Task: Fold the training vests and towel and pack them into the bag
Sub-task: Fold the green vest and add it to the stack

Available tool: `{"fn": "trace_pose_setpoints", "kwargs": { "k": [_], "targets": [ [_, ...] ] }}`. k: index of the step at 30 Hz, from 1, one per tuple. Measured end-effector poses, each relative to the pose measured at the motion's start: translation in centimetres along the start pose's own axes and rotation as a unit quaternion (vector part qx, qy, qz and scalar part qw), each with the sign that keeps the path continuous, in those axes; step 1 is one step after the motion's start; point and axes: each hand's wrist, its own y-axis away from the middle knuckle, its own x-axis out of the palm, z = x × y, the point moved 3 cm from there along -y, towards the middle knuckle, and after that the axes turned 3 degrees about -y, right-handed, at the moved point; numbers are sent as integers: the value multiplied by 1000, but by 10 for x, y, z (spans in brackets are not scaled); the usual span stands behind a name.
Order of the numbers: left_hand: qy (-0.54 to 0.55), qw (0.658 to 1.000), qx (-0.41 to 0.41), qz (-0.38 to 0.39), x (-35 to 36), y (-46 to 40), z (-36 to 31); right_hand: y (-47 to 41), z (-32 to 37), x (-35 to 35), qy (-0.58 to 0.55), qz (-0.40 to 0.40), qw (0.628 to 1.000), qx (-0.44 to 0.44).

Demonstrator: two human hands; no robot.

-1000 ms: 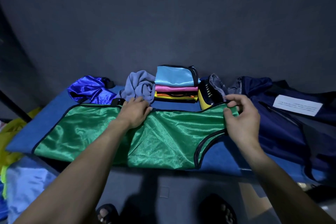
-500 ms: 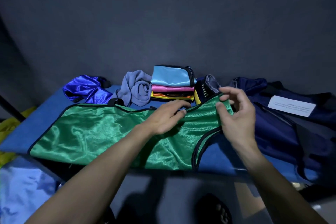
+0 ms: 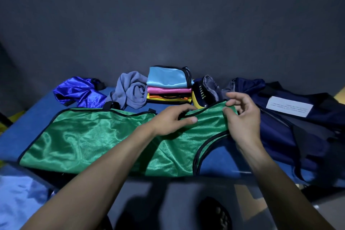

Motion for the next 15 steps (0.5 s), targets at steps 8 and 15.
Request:
{"fn": "trace_pose_setpoints", "kwargs": {
  "k": [8,15],
  "targets": [
    [5,999,3,-42,-8,-6,3,-8,-5,-13,61,60,995,59],
    [76,994,-2,-76,-6,-11,5,-8,-2,-12,48,77,995,41]
  ]
}}
